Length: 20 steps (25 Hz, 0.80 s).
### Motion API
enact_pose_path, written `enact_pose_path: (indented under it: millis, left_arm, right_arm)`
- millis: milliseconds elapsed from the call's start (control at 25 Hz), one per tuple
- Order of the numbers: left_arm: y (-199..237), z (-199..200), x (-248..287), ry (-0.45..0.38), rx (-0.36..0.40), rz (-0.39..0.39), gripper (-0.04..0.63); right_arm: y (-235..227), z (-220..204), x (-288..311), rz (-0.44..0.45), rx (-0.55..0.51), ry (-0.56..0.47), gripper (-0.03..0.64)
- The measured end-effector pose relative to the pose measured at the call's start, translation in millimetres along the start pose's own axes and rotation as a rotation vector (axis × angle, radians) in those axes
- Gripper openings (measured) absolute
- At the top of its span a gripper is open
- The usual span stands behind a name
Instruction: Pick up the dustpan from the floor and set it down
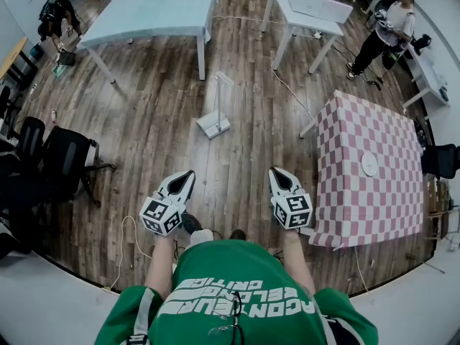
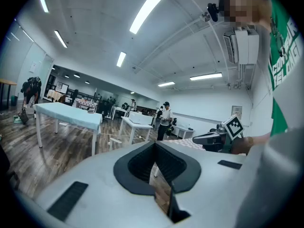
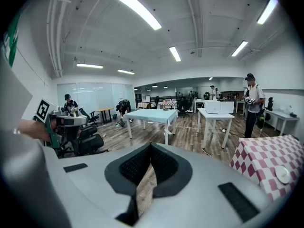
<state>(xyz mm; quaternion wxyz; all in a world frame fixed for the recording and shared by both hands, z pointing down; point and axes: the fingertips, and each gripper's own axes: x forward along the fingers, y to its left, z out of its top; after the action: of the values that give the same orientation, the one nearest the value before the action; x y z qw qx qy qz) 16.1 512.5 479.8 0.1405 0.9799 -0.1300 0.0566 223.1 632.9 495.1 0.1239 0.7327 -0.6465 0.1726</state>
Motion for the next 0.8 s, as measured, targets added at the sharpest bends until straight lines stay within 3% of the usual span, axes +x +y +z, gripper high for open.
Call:
enact_pose_path:
  millis: [440,800]
  left_arm:
    - [58,11,-14,-0.011,-0.005,-0.005,-0.006]
    - [144,17,-44,-0.005,-0.024,0.003,-0.008]
  right_arm:
    - [32,15,46,-0.005,-0.001,0.019,0.009]
    - [72,39,111,-0.050,0.004,0.017,0.009]
